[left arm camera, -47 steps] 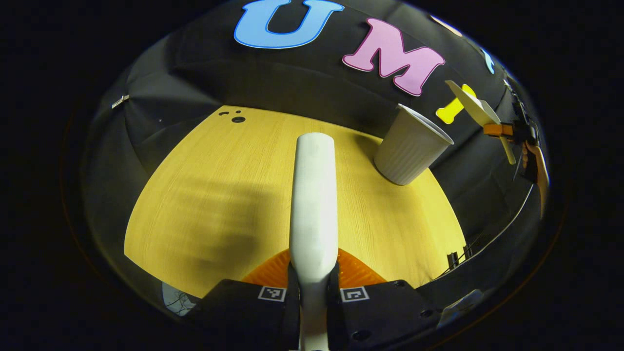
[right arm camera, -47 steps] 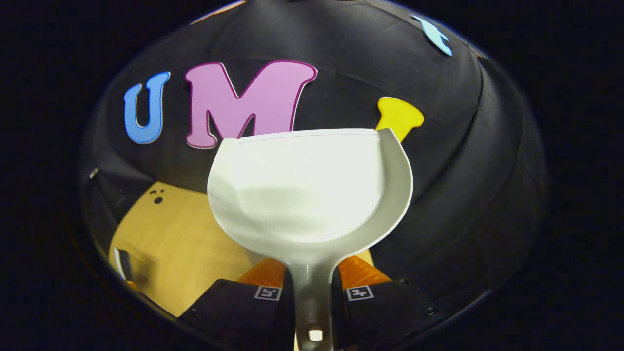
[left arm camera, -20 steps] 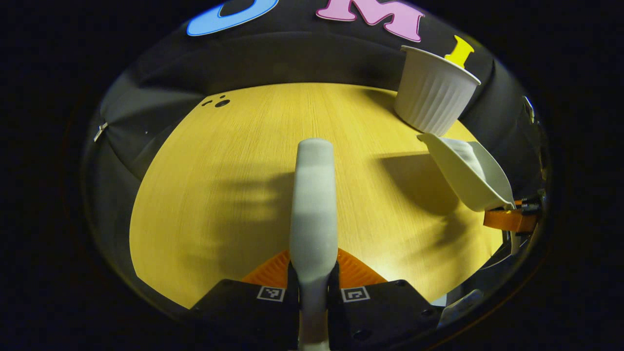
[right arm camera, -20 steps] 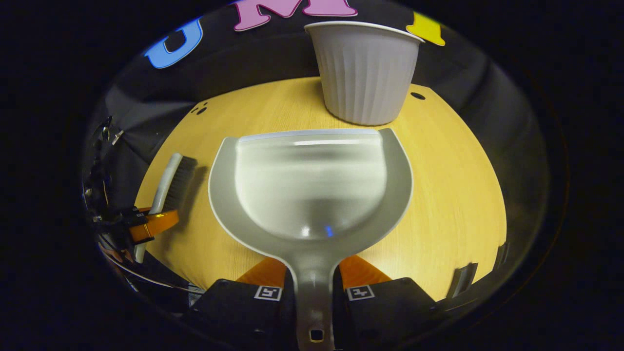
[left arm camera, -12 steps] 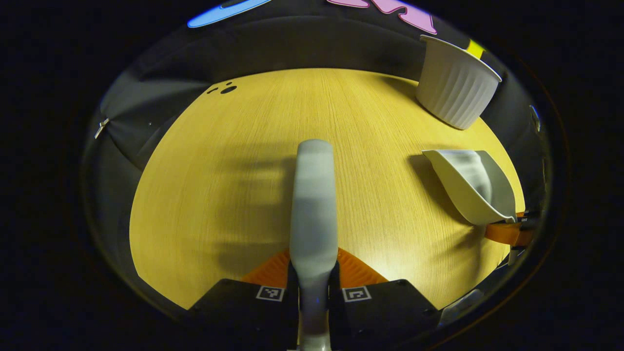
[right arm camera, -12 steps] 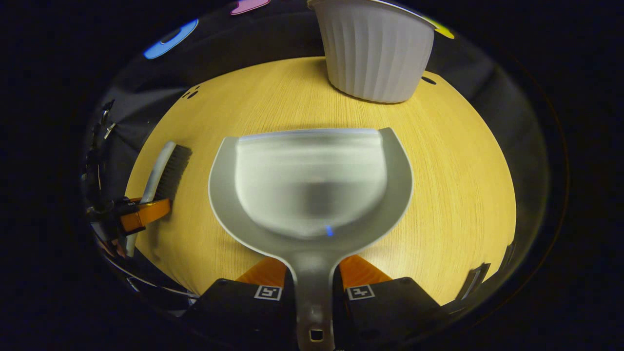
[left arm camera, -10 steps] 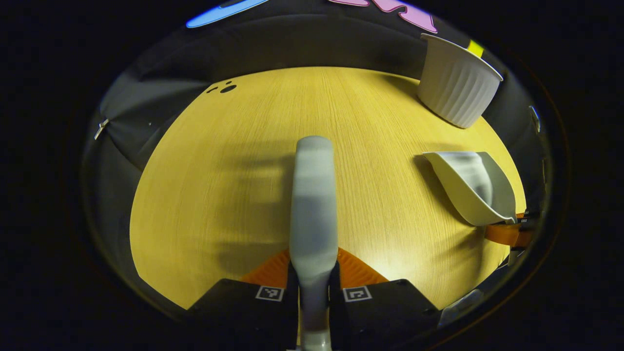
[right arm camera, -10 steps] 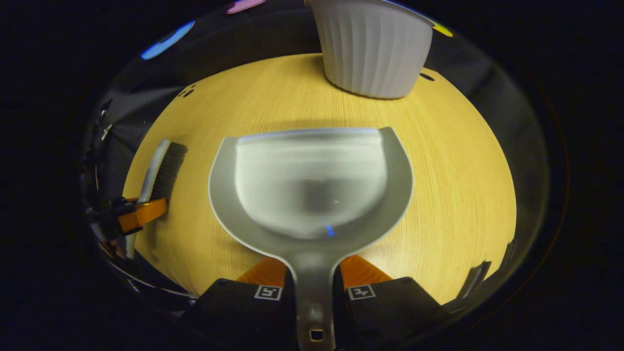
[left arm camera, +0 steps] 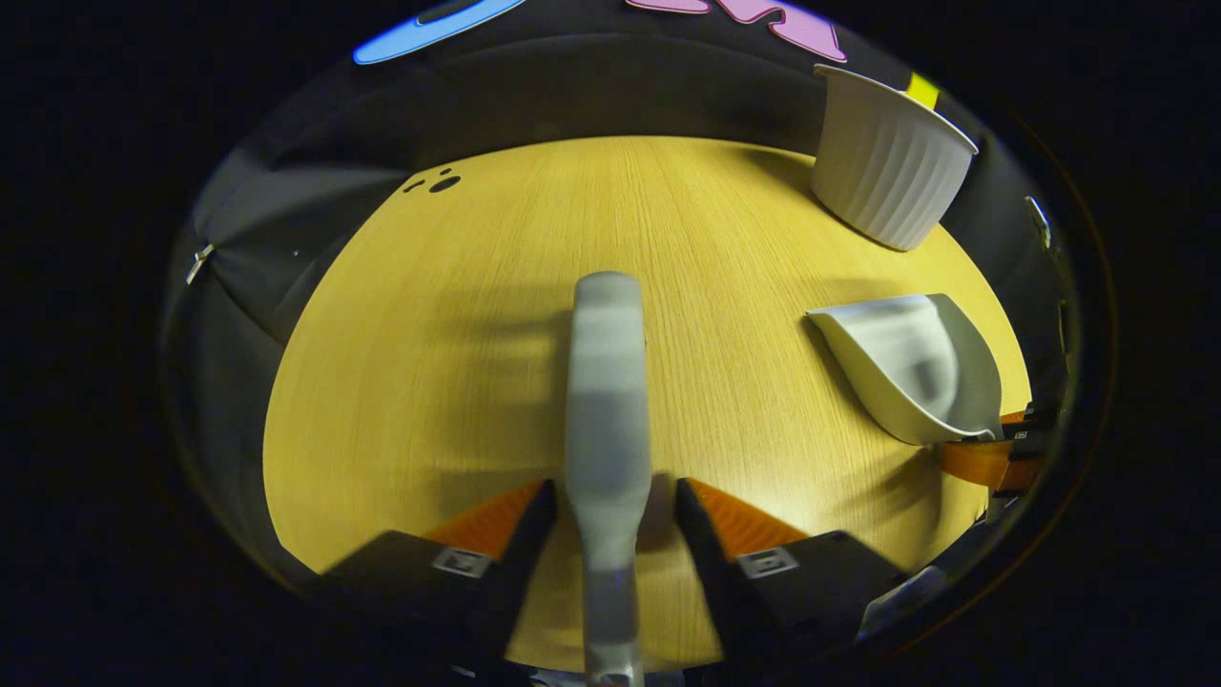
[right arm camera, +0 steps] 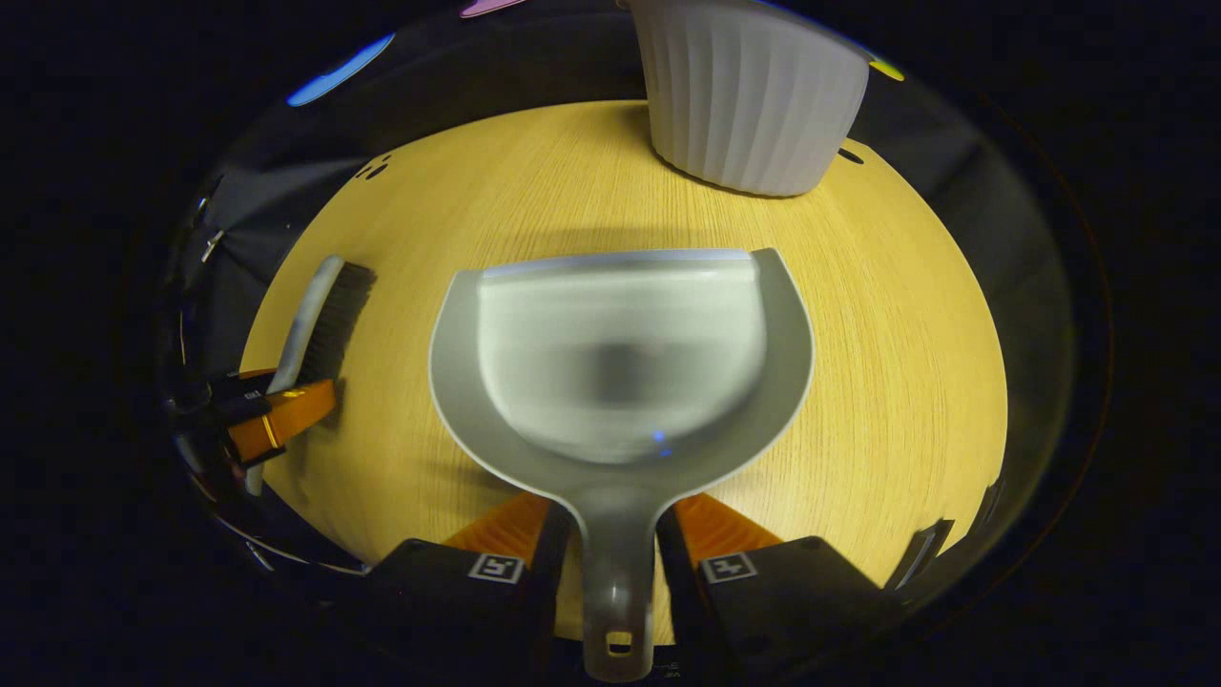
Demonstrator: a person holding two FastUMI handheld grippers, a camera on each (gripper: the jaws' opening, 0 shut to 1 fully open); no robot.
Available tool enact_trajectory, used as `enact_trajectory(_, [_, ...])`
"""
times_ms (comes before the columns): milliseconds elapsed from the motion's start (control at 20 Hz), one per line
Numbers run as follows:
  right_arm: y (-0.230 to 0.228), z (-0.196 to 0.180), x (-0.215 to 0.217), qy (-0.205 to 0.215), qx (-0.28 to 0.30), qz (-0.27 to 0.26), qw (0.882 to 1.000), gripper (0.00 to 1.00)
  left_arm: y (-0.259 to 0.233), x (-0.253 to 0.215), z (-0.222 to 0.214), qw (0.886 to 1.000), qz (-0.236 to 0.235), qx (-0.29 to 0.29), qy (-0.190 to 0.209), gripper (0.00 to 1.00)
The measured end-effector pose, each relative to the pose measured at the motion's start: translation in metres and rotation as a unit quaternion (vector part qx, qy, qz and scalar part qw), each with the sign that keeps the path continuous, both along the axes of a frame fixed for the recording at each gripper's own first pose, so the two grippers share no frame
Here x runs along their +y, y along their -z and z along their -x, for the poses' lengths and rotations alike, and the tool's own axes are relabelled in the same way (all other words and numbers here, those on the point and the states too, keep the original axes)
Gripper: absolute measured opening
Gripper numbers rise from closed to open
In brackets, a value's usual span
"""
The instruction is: Pick up the small broom and dustpan from the desktop, sweep the trash into the dustpan with the broom, and then empty the trash into the garbage bin.
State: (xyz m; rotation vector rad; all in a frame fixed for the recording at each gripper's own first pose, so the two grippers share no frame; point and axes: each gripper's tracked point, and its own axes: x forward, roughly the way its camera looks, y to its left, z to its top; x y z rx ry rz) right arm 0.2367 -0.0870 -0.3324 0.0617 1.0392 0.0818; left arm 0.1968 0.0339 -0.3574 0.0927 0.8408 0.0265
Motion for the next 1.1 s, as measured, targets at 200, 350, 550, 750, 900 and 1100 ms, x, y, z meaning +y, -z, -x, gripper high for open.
enact_trajectory(200, [-0.032, 0.0, -0.005, 0.007, -0.034, 0.002, 0.999, 1.0, -0.042, -0.007, 0.009, 0.998, 0.014, -0.061, 0.011, 0.95])
enact_trajectory(350, [-0.066, 0.001, -0.007, 0.022, -0.089, -0.001, 0.996, 1.0, -0.088, -0.011, 0.026, 0.992, 0.024, -0.124, 0.022, 0.95])
enact_trajectory(550, [-0.13, 0.003, -0.018, 0.041, -0.192, -0.002, 0.981, 1.0, -0.159, -0.02, 0.056, 0.974, 0.019, -0.224, 0.037, 0.95])
enact_trajectory(750, [-0.197, 0.016, -0.028, 0.043, -0.3, 0.019, 0.953, 0.99, -0.216, -0.026, 0.091, 0.949, 0.001, -0.314, 0.027, 0.95])
enact_trajectory(900, [-0.239, 0.035, -0.025, 0.039, -0.37, 0.024, 0.928, 0.99, -0.248, -0.038, 0.122, 0.929, 0.007, -0.368, 0.03, 0.95])
enact_trajectory(1100, [-0.273, 0.063, -0.023, 0.049, -0.431, 0.032, 0.9, 1.0, -0.27, -0.053, 0.158, 0.91, 0.015, -0.413, 0.035, 0.95])
